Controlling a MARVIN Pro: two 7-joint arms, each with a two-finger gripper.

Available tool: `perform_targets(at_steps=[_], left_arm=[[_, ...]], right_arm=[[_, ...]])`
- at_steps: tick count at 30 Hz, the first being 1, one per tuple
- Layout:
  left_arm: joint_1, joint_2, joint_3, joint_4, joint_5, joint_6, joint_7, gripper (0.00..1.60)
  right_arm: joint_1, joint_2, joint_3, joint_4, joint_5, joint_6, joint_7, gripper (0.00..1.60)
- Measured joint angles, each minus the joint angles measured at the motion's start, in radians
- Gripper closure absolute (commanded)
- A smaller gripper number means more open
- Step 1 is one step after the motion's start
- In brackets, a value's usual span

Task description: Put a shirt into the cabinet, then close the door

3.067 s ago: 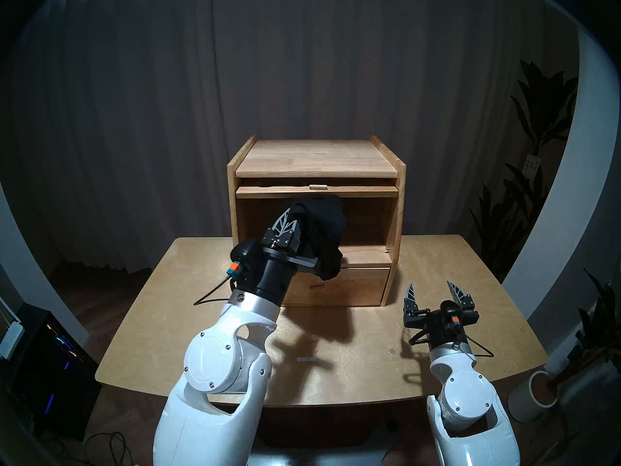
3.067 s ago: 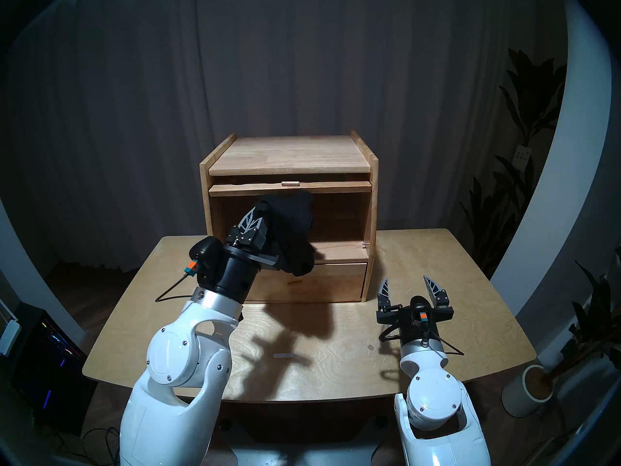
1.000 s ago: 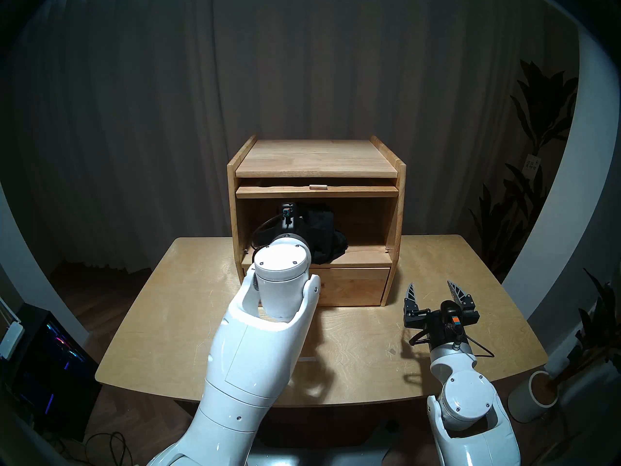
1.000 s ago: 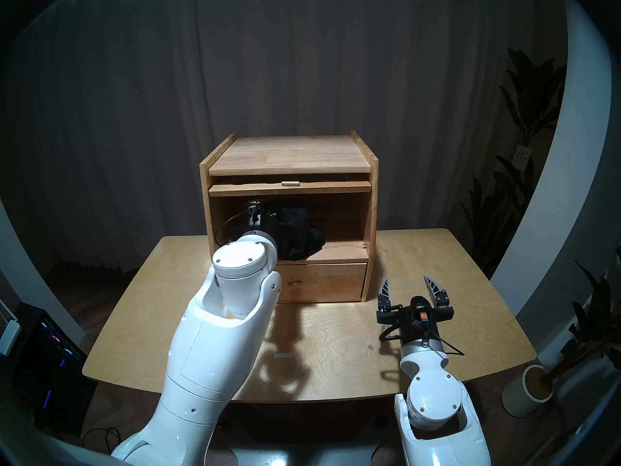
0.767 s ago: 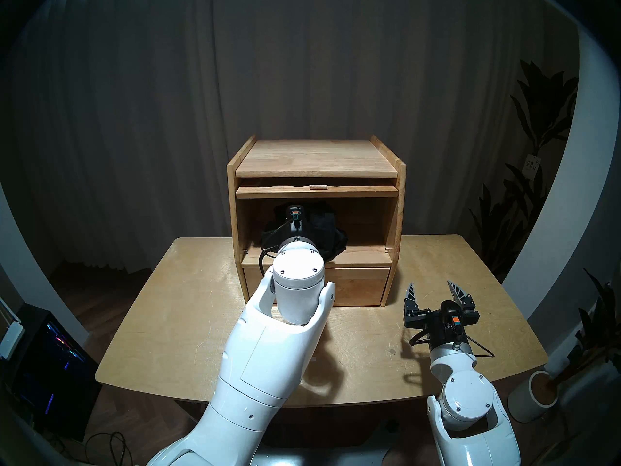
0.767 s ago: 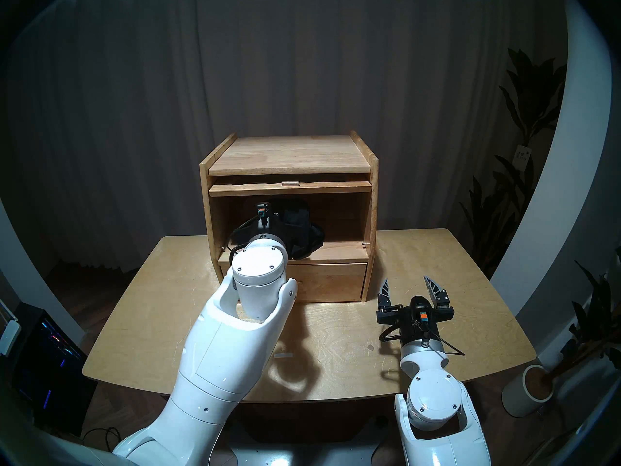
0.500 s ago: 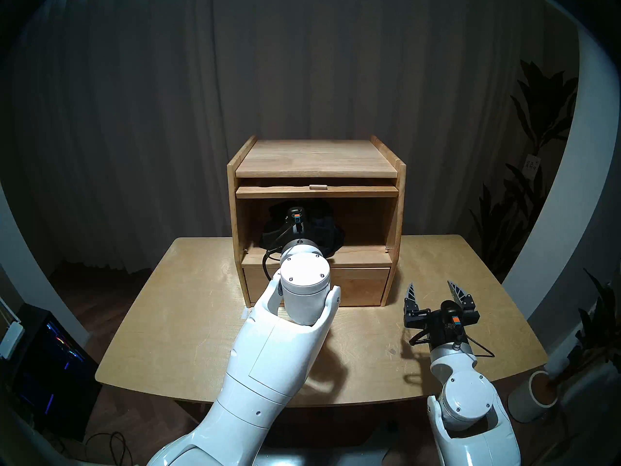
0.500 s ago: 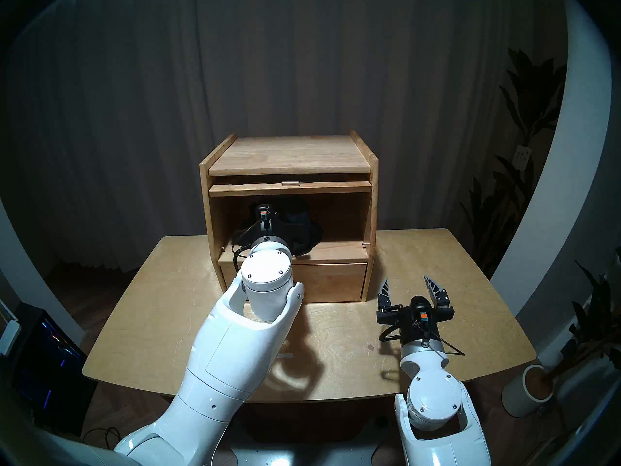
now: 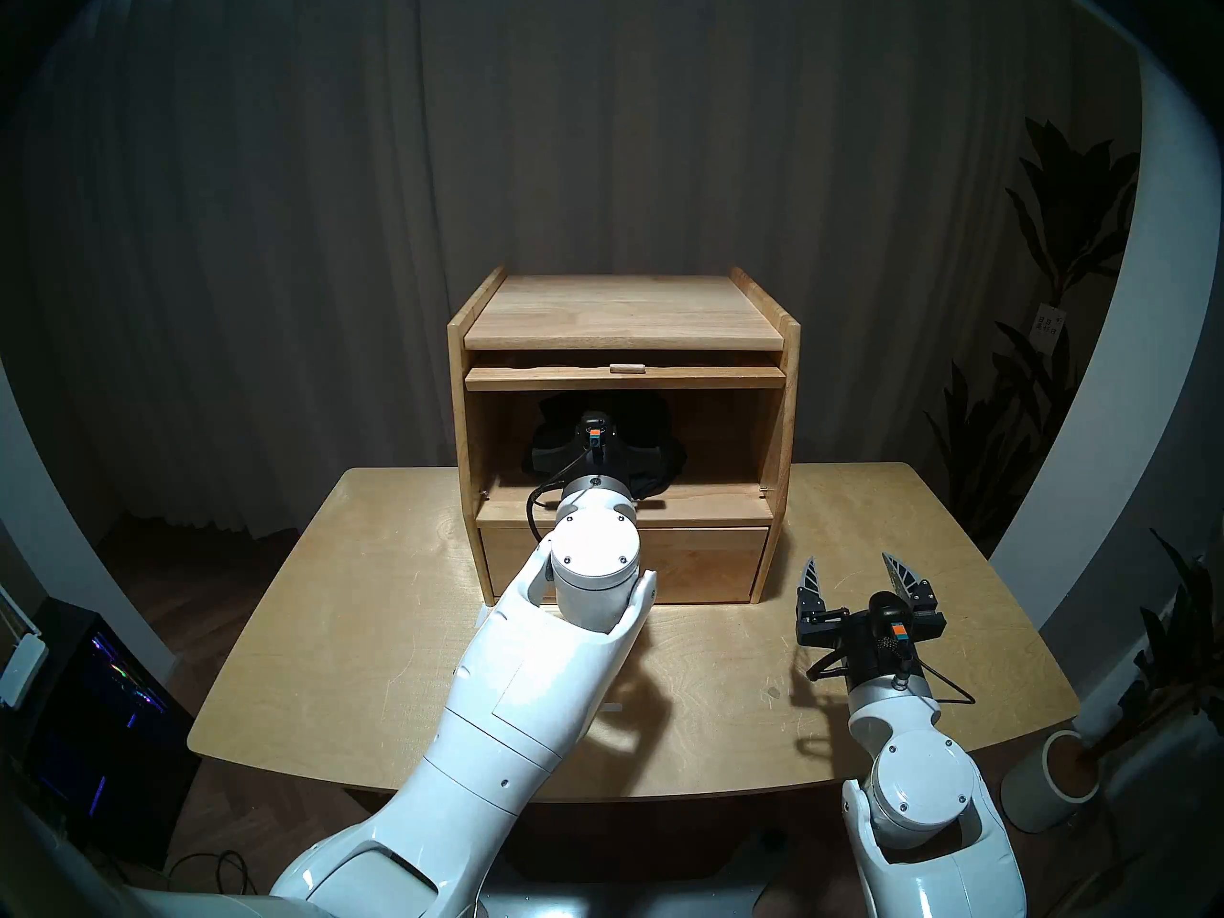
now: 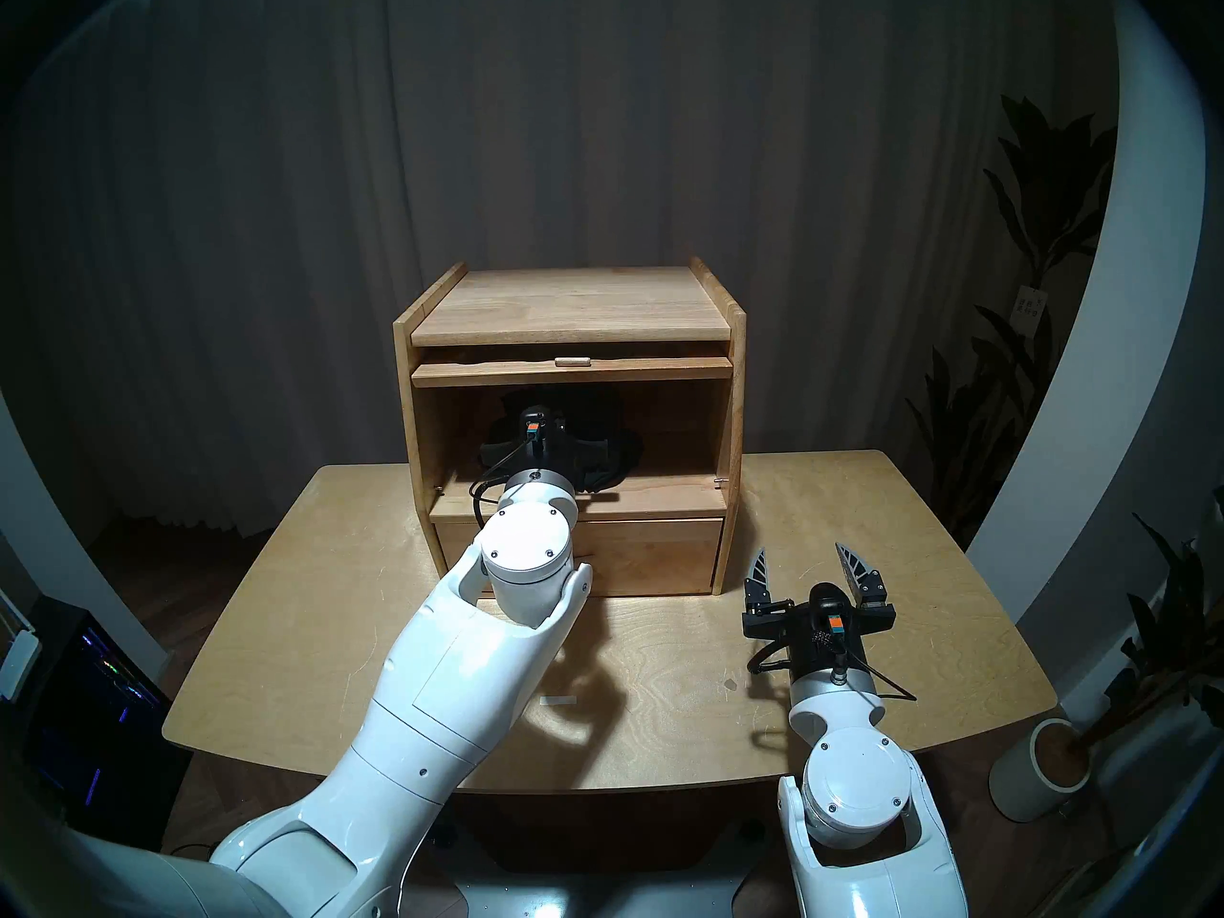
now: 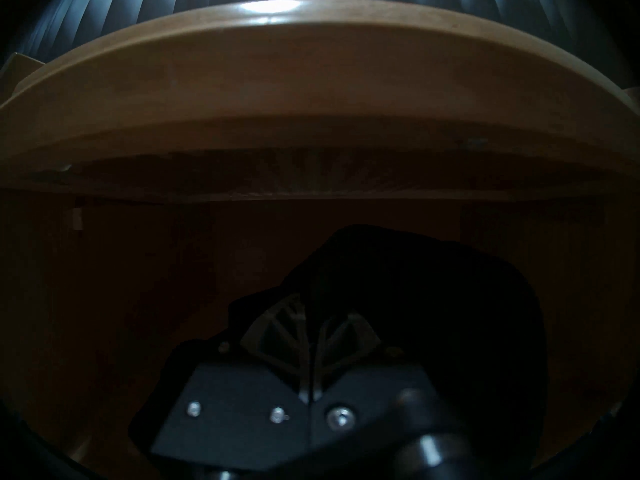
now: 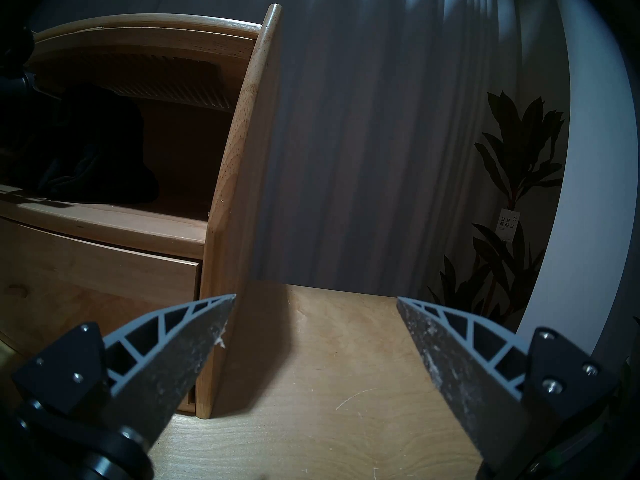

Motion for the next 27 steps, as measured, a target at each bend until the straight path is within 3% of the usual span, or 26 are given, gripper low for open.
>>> perform_targets(at_steps=[9,14,21,23,24,27], left_arm=[[-0.070,-0.007,-0.062,0.103,0.023,-0.032,-0.044,1.60],[-0.105,-0.019,-0.059,0.159,0.029,-0.063,-0.054,1.60],[-0.105,-0.035,-0.042,0.159,0.030,-0.083,-0.053,1.60],[-0.098,-0.035,-0.040,0.144,0.029,-0.083,-0.053,0.35],[-0.089,-0.035,-0.037,0.126,0.029,-0.083,-0.052,0.00],[-0.063,-0.030,-0.029,0.088,0.033,-0.081,-0.047,0.00]], right_arm=[[0.000,0.000,0.000,0.000,0.000,0.000,0.000,0.00],[0.000,0.000,0.000,0.000,0.000,0.000,0.000,0.00],[0.000,0.000,0.000,0.000,0.000,0.000,0.000,0.00],[-0.001,0.000,0.000,0.000,0.000,0.000,0.000,0.00],[-0.001,0.000,0.000,-0.001,0.000,0.000,0.000,0.00],[-0.001,0.000,0.000,-0.001,0.000,0.000,0.000,0.00]])
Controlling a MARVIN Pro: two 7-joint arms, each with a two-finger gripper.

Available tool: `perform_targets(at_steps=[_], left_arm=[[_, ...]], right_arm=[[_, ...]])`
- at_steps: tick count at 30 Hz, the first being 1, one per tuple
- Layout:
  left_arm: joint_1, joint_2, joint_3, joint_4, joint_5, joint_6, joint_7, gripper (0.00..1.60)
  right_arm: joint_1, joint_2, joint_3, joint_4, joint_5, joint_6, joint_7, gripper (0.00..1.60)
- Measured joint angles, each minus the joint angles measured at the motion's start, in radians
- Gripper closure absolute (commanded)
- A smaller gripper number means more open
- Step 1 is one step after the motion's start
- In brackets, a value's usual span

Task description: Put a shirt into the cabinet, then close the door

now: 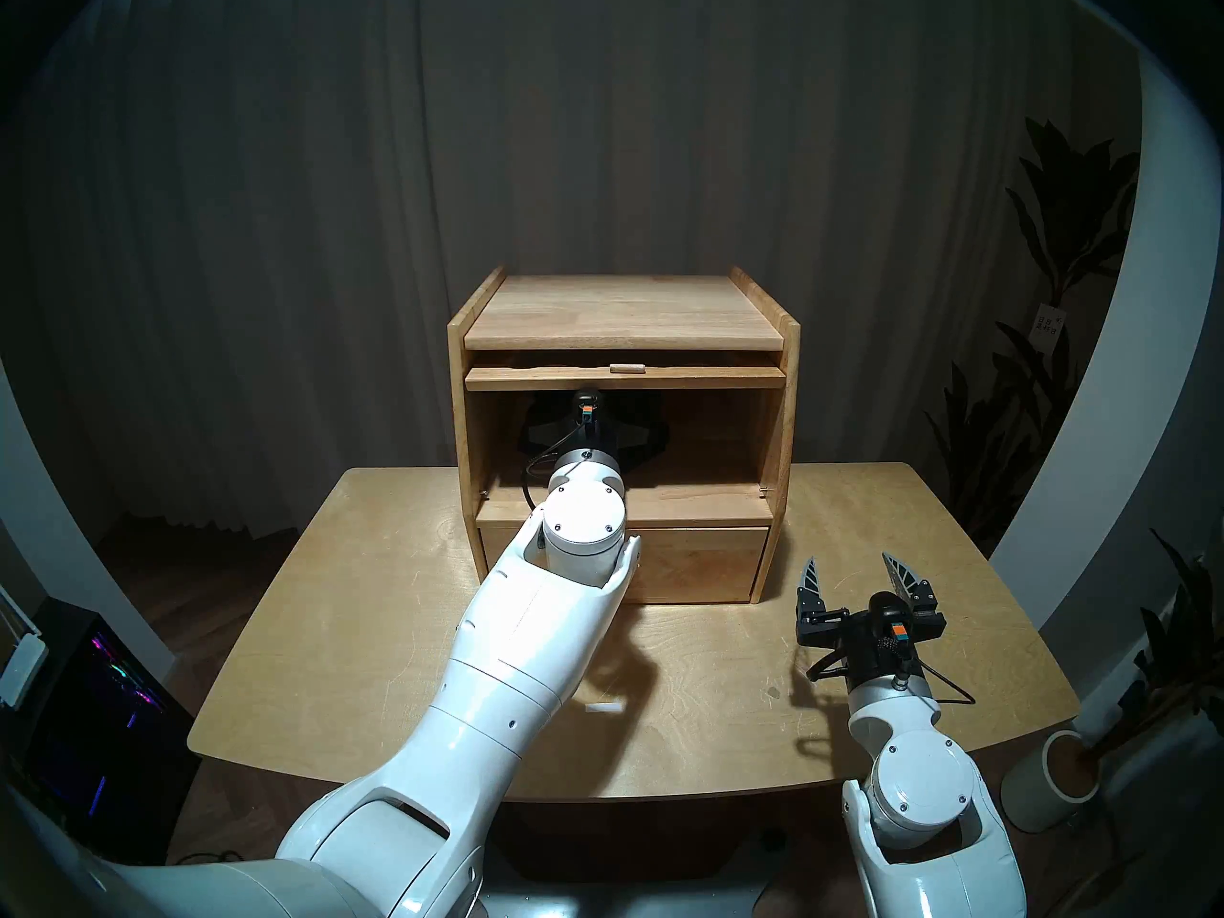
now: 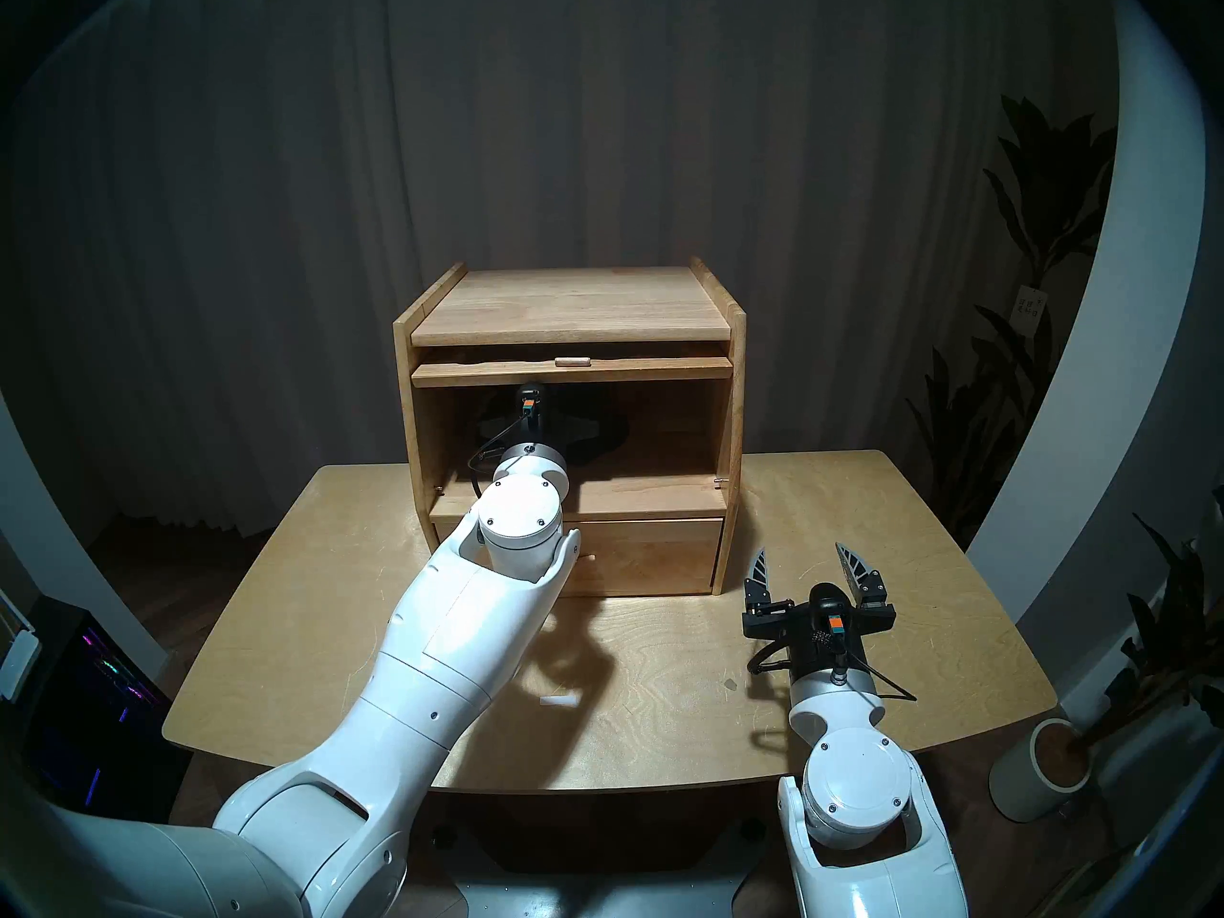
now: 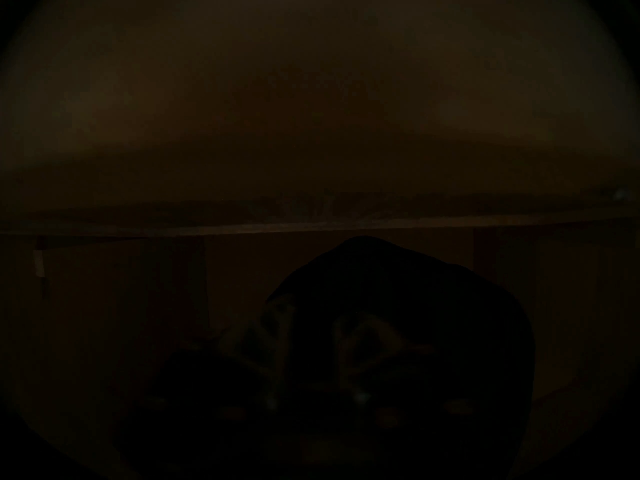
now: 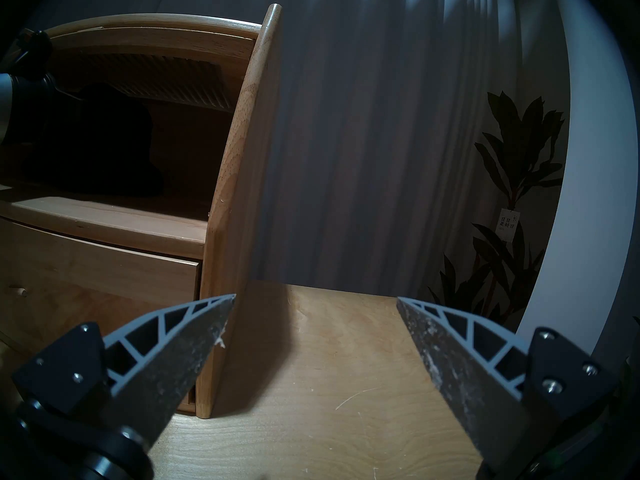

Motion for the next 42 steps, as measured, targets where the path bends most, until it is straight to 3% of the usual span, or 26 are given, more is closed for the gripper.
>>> perform_targets(at_steps=[16,26,36,37,38,42], left_arm=[[0.185,0.102,-0.027,-0.203,-0.034,0.092,-0.029,0.00],[0.255,0.122,-0.043,-0.324,-0.112,0.070,-0.078,0.00],[0.352,0.154,-0.009,-0.463,-0.181,0.076,-0.139,0.00],[0.362,0.159,-0.006,-0.474,-0.186,0.079,-0.144,0.56],[0.375,0.165,-0.003,-0.489,-0.192,0.082,-0.151,1.60],[0.411,0.186,-0.005,-0.540,-0.216,0.098,-0.171,1.60]], right_arm=[[-0.001,0.000,0.000,-0.001,0.000,0.000,0.000,0.00],[0.000,0.000,0.000,0.002,0.000,0.000,0.000,0.00],[0.002,0.000,0.000,0.006,0.000,0.000,0.000,0.00],[0.002,0.000,0.000,0.006,0.000,0.000,0.000,0.00],[0.002,0.000,0.000,0.007,0.000,0.000,0.000,0.00],[0.003,0.000,0.000,0.007,0.000,0.000,0.000,0.00]])
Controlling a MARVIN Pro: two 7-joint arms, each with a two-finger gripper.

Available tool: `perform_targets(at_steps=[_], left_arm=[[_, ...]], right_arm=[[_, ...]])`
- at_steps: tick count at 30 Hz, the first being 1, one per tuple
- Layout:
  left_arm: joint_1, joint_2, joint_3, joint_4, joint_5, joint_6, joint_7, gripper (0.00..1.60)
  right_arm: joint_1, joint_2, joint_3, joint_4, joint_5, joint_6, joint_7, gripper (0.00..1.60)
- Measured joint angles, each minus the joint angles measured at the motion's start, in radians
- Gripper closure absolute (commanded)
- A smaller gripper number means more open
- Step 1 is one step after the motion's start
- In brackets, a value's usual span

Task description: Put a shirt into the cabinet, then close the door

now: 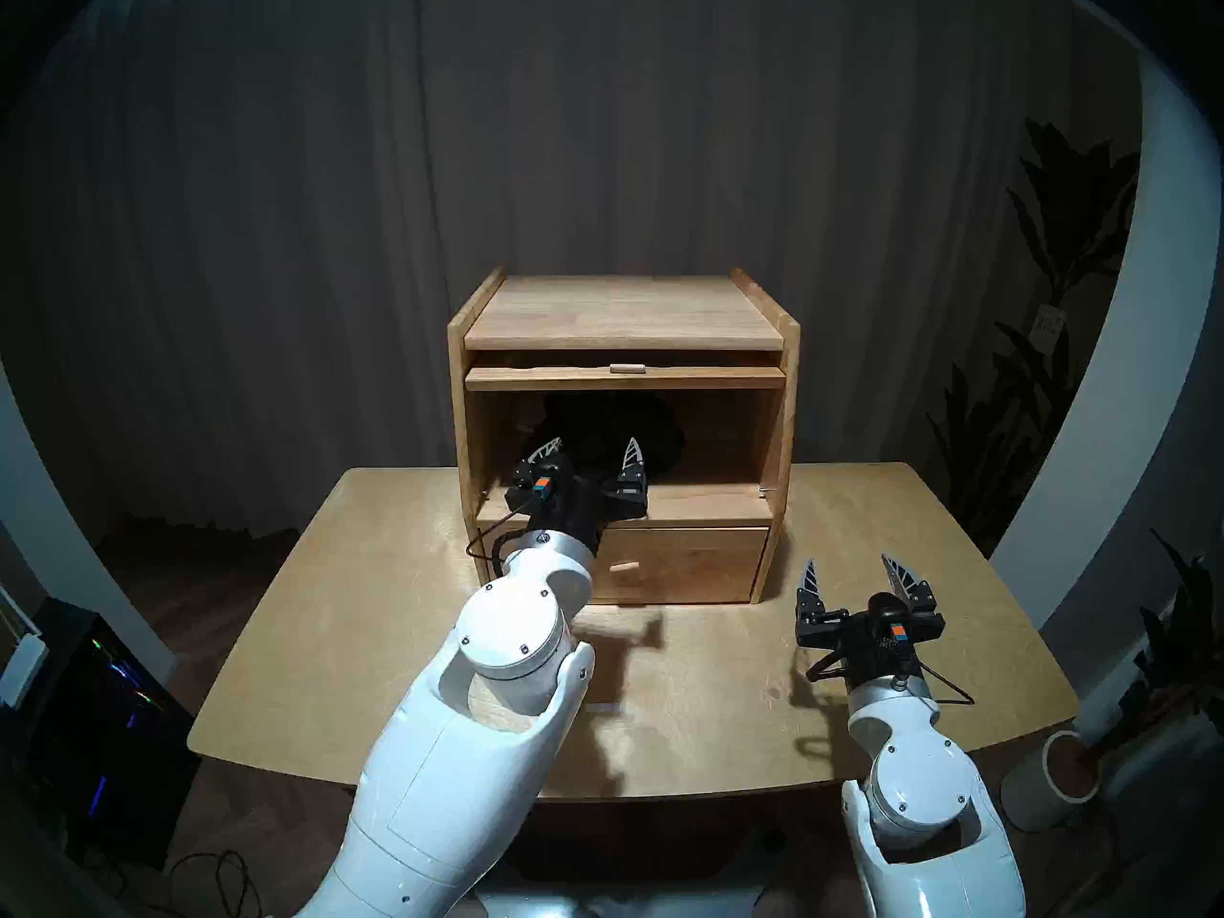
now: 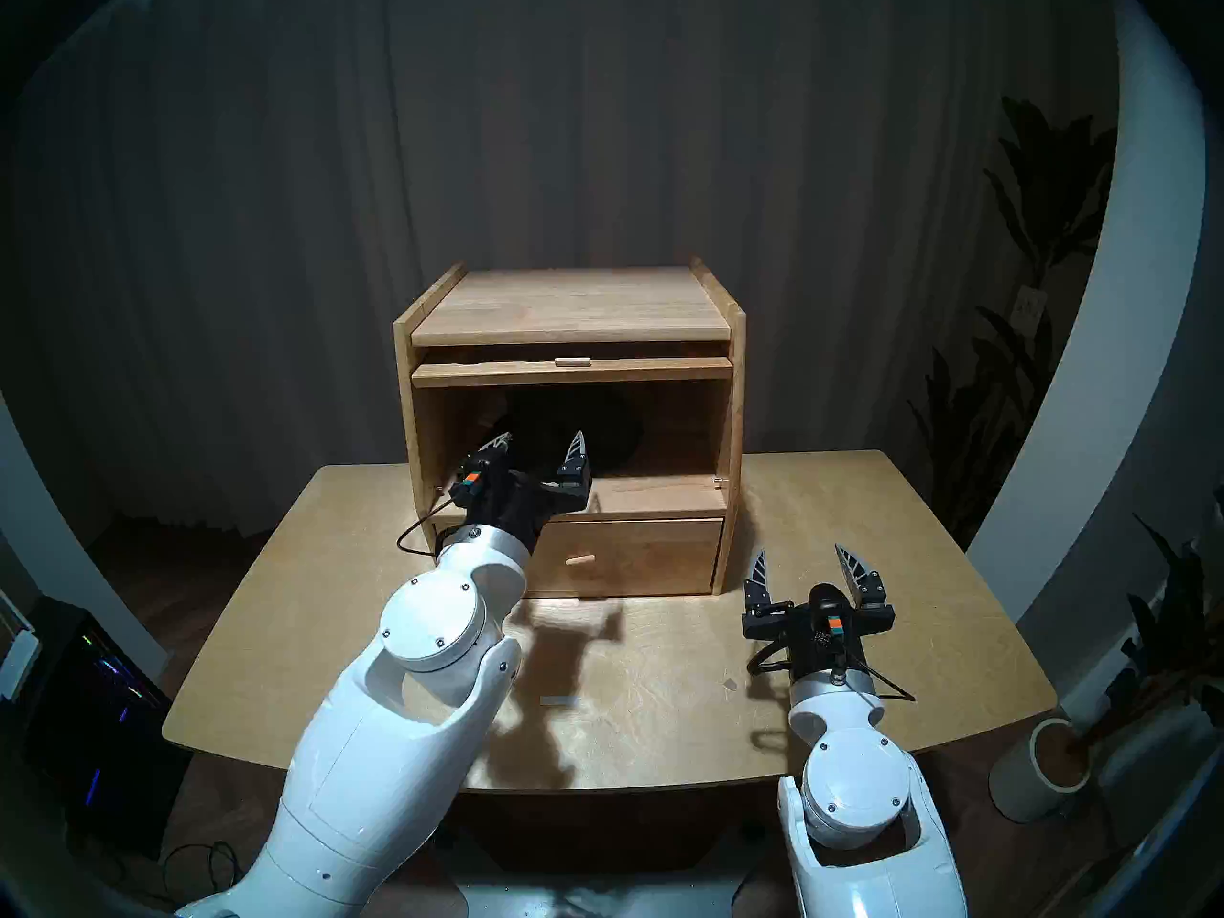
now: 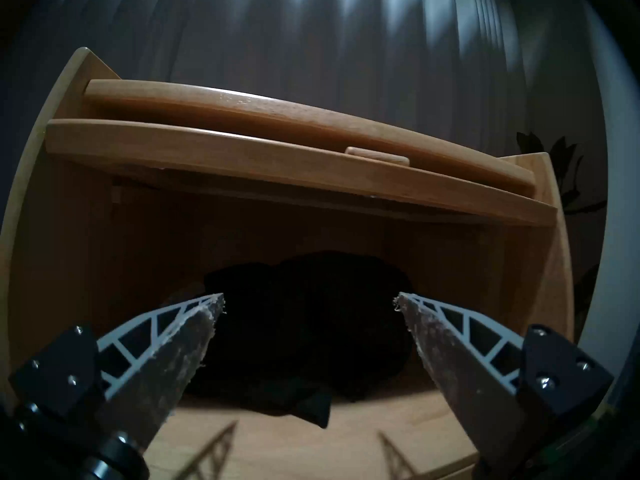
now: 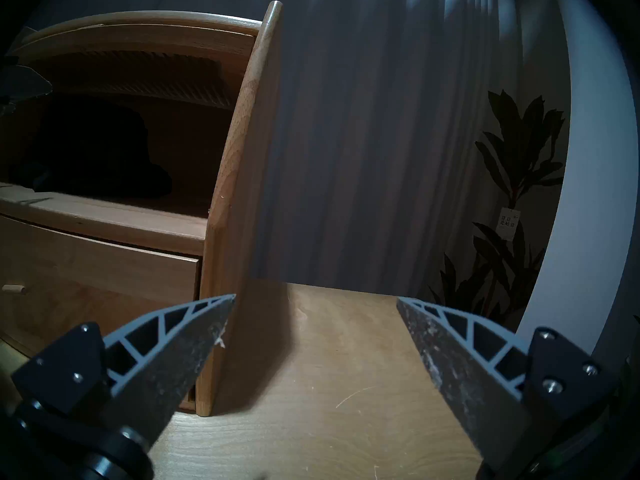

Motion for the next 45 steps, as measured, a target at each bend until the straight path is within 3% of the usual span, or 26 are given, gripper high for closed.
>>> perform_targets(at_steps=[15,30,31,35,36,38,40,41,45], left_arm=[[0.072,0.065,-0.091,-0.190,-0.136,0.068,-0.079,1.60],[0.135,0.162,-0.329,-0.377,-0.288,0.122,-0.133,1.60],[0.135,0.166,-0.345,-0.383,-0.299,0.123,-0.130,1.51],[0.134,0.183,-0.412,-0.382,-0.341,0.124,-0.103,1.49],[0.135,0.187,-0.434,-0.372,-0.353,0.126,-0.095,1.44],[0.140,0.191,-0.468,-0.351,-0.370,0.132,-0.089,1.07],[0.149,0.194,-0.503,-0.328,-0.387,0.141,-0.086,0.22],[0.153,0.195,-0.516,-0.317,-0.393,0.145,-0.085,0.00],[0.169,0.200,-0.546,-0.280,-0.413,0.160,-0.087,0.00]], right_arm=[[0.003,0.000,0.000,0.010,0.000,0.000,0.000,0.00],[0.006,0.000,0.000,0.013,0.000,0.000,0.000,0.00],[0.006,0.000,0.000,0.013,0.000,0.000,0.000,0.00],[0.009,0.003,0.000,0.004,-0.006,0.000,0.000,0.00],[0.013,0.008,-0.001,-0.005,-0.014,0.000,0.001,0.00],[0.024,0.020,-0.004,-0.025,-0.035,0.002,0.006,0.00],[0.043,0.034,-0.013,-0.049,-0.062,0.005,0.016,0.00],[0.053,0.041,-0.018,-0.060,-0.076,0.009,0.021,0.00],[0.094,0.077,-0.037,-0.099,-0.154,0.050,0.053,0.00]])
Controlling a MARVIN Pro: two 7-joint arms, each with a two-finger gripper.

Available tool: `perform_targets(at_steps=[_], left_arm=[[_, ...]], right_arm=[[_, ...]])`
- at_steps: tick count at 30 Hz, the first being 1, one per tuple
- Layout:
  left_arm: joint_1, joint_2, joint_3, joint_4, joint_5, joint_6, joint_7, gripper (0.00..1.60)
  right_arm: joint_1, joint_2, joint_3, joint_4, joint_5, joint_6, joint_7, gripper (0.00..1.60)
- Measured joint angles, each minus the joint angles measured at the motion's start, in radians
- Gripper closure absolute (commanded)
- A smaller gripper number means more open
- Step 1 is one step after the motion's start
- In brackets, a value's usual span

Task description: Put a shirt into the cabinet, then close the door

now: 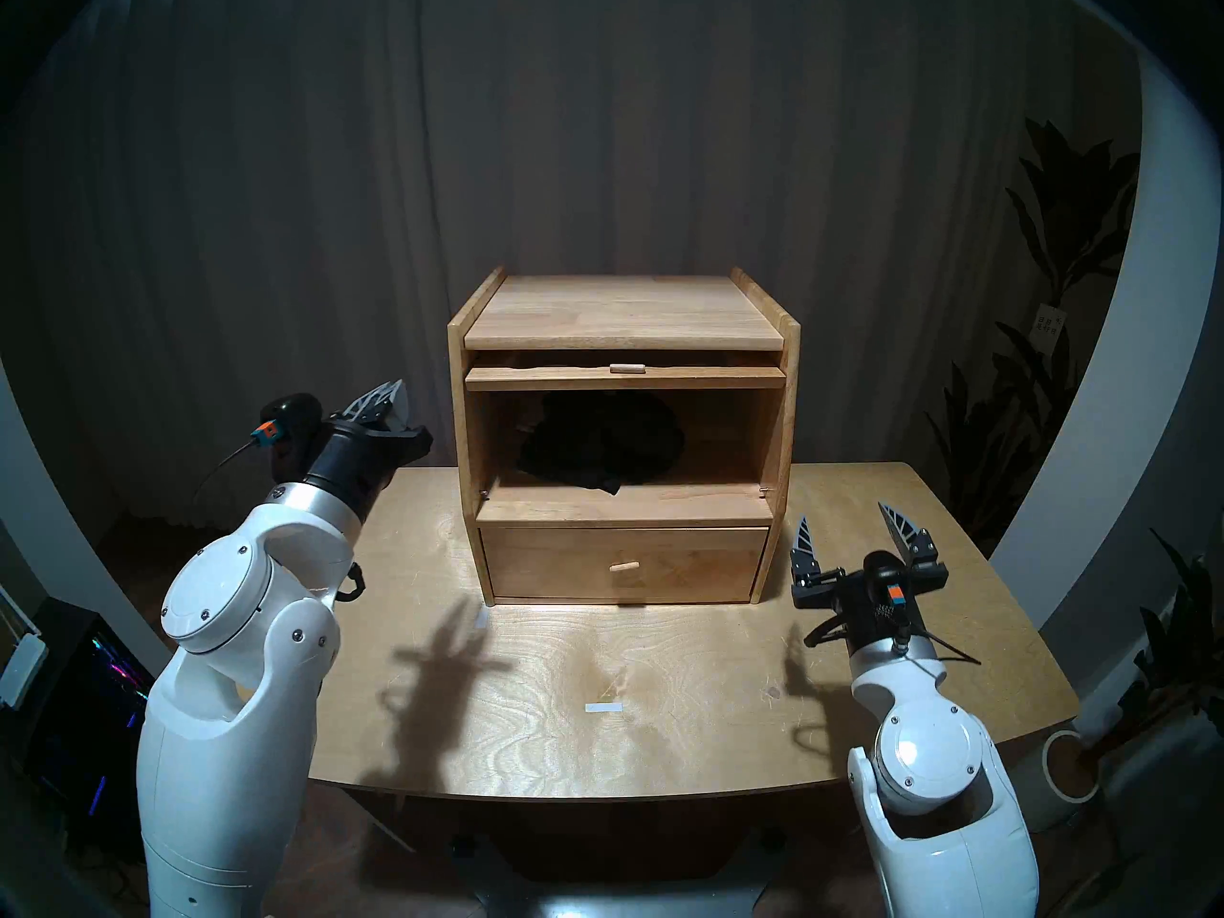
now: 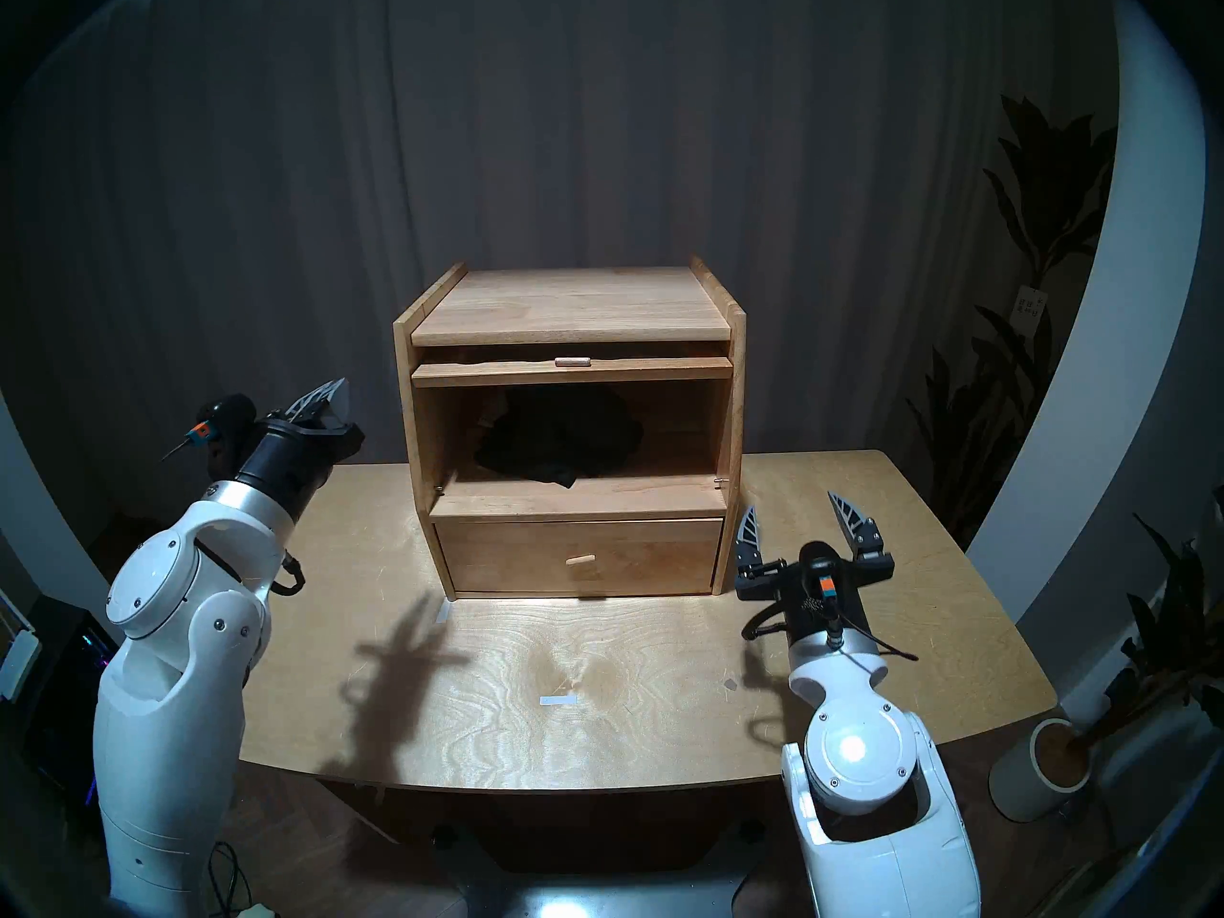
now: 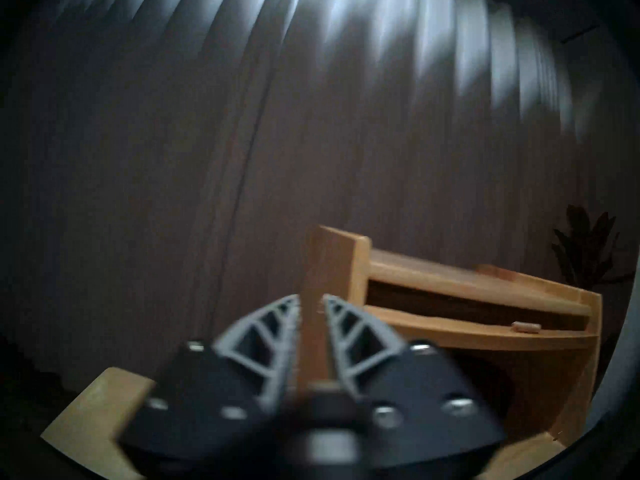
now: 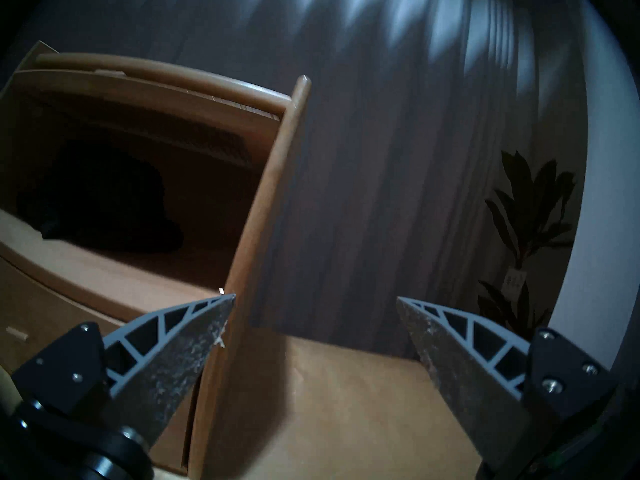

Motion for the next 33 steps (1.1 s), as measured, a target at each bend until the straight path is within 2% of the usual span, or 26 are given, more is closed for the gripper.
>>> perform_targets(at_steps=[8,18,20,26,30,33], left_arm=[[0.018,0.004,-0.025,0.063,-0.034,0.024,-0.016,0.00],[0.008,0.005,-0.041,0.129,-0.074,0.031,-0.035,0.00],[0.003,0.005,-0.040,0.147,-0.085,0.031,-0.042,0.00],[-0.012,0.005,-0.028,0.187,-0.108,0.031,-0.057,0.00],[-0.023,0.002,-0.005,0.212,-0.123,0.031,-0.070,0.00],[-0.036,-0.001,0.023,0.229,-0.139,0.031,-0.089,0.00]], right_arm=[[0.086,0.093,-0.053,-0.040,-0.192,0.121,0.098,0.00],[0.181,0.145,-0.160,-0.085,-0.364,0.269,0.215,0.00],[0.207,0.149,-0.198,-0.099,-0.406,0.310,0.243,0.00],[0.249,0.129,-0.273,-0.145,-0.465,0.402,0.270,0.00],[0.275,0.101,-0.330,-0.188,-0.484,0.442,0.271,0.00],[0.285,0.080,-0.375,-0.226,-0.529,0.495,0.247,0.00]])
